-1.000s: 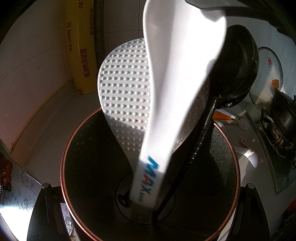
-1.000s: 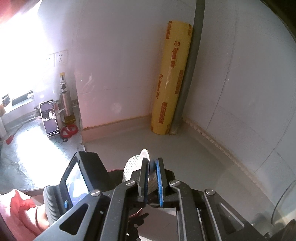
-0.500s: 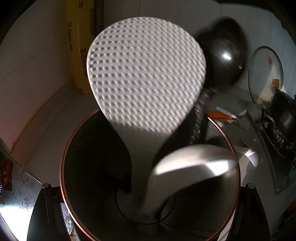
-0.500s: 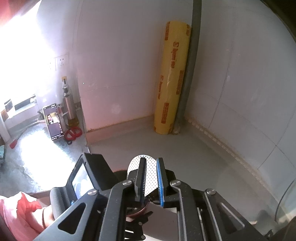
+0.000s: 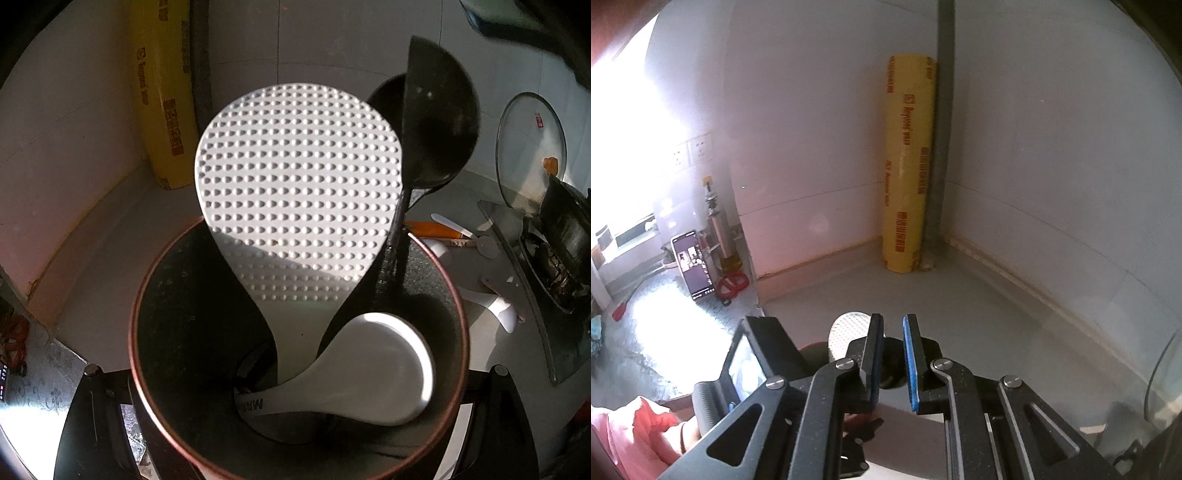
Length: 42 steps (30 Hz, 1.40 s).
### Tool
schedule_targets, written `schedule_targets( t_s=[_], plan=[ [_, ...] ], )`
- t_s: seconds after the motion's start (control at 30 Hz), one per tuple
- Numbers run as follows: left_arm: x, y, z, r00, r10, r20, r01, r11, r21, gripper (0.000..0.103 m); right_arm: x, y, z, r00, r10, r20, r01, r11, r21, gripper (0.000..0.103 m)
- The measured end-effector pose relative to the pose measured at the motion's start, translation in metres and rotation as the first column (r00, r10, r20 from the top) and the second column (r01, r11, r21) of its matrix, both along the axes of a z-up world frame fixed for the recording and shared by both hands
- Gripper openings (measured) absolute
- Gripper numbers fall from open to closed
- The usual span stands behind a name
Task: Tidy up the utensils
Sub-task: 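Open the right tool, release the spoon and move back to the pile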
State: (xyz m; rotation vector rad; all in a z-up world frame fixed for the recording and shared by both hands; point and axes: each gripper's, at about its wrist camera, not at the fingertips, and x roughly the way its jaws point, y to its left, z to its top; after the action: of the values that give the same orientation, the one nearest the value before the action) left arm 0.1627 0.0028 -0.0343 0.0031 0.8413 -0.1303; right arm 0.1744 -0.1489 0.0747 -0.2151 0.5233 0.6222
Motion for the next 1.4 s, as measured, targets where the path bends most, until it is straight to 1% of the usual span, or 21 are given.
schedule_targets(
  t_s=[0.03, 0.1, 0.17, 0.2, 0.27, 0.3, 0.33, 0.37, 0.5, 0.6, 0.67, 0.7, 0.77, 0.97, 1.27, 1.3, 1.33, 1.4],
  plan=[
    [-0.001, 0.001, 0.000, 1.000, 0.001, 0.001, -0.001, 1.000, 0.000, 0.090, 0.001, -0.004, -0.001, 1.000, -0.014, -0.003, 0.014, 1.000, 0.005, 0.014],
    [-0.003, 0.002, 0.001, 1.000, 0.002, 0.001, -0.002, 1.000, 0.001, 0.090, 0.005, -0.016, -0.004, 0.998, -0.055, -0.016, 0.055, 0.998, 0.015, 0.022],
    [-0.005, 0.002, 0.001, 1.000, 0.005, 0.003, -0.005, 1.000, 0.001, 0.090, 0.008, -0.029, -0.010, 0.993, -0.114, -0.020, 0.114, 0.993, 0.012, 0.041],
    [-0.006, 0.002, 0.002, 1.000, 0.007, 0.004, -0.007, 1.000, 0.000, 0.090, 0.008, -0.034, -0.011, 0.991, -0.132, -0.024, 0.132, 0.991, 0.014, 0.044],
    [-0.005, 0.000, 0.002, 1.000, 0.011, 0.007, -0.011, 1.000, -0.001, 0.090, 0.009, -0.047, -0.016, 0.986, -0.163, -0.040, 0.164, 0.986, 0.025, 0.056],
    [-0.002, -0.006, 0.001, 1.000, 0.013, 0.008, -0.013, 1.000, -0.001, 0.090, 0.009, -0.051, -0.017, 0.983, -0.178, -0.046, 0.179, 0.984, 0.027, 0.060],
    [-0.003, -0.006, 0.001, 1.000, 0.016, 0.009, -0.016, 1.000, -0.001, 0.090, 0.009, -0.057, -0.020, 0.979, -0.195, -0.052, 0.197, 0.980, 0.028, 0.069],
    [-0.006, -0.009, 0.001, 1.000, 0.017, 0.010, -0.017, 1.000, -0.002, 0.090, 0.009, -0.062, -0.023, 0.975, -0.213, -0.061, 0.215, 0.976, 0.031, 0.073],
    [-0.005, -0.011, 0.001, 1.000, 0.021, 0.009, -0.021, 1.000, -0.001, 0.090, 0.010, -0.081, -0.034, 0.959, -0.263, -0.108, 0.268, 0.963, 0.035, 0.079],
    [-0.004, -0.011, 0.002, 1.000, 0.026, 0.007, -0.026, 1.000, -0.003, 0.090, 0.012, -0.094, -0.043, 0.941, -0.307, -0.143, 0.315, 0.948, 0.036, 0.086],
    [-0.004, -0.010, 0.002, 1.000, 0.031, 0.004, -0.031, 1.000, -0.004, 0.090, 0.011, -0.104, -0.050, 0.927, -0.331, -0.175, 0.342, 0.939, 0.038, 0.093],
    [-0.004, -0.010, 0.002, 0.999, 0.033, 0.003, -0.033, 0.999, -0.004, 0.090, 0.011, -0.107, -0.053, 0.922, -0.340, -0.186, 0.352, 0.935, 0.037, 0.094],
    [-0.003, -0.010, 0.003, 0.999, 0.035, 0.000, -0.035, 0.999, -0.004, 0.090, 0.008, -0.116, -0.059, 0.909, -0.362, -0.207, 0.377, 0.926, 0.035, 0.103],
    [-0.002, -0.011, 0.004, 1.000, 0.028, -0.004, -0.028, 1.000, 0.003, 0.090, 0.005, -0.140, -0.073, 0.866, -0.433, -0.249, 0.455, 0.890, 0.038, 0.103],
    [0.002, -0.012, 0.001, 1.000, -0.005, -0.009, 0.006, 1.000, 0.018, 0.091, -0.004, -0.163, -0.085, 0.811, -0.531, -0.246, 0.557, 0.829, 0.047, 0.103],
    [0.002, -0.012, 0.001, 1.000, -0.009, -0.007, 0.009, 1.000, 0.018, 0.091, -0.005, -0.164, -0.085, 0.806, -0.539, -0.246, 0.566, 0.823, 0.051, 0.103],
    [0.002, -0.012, 0.000, 1.000, -0.016, -0.005, 0.016, 1.000, 0.013, 0.095, -0.006, -0.166, -0.087, 0.797, -0.551, -0.246, 0.579, 0.814, 0.052, 0.103],
    [0.002, -0.012, 0.000, 1.000, -0.021, 0.003, 0.021, 1.000, 0.004, 0.100, -0.007, -0.168, -0.090, 0.785, -0.567, -0.248, 0.595, 0.802, 0.051, 0.103]
  ],
)
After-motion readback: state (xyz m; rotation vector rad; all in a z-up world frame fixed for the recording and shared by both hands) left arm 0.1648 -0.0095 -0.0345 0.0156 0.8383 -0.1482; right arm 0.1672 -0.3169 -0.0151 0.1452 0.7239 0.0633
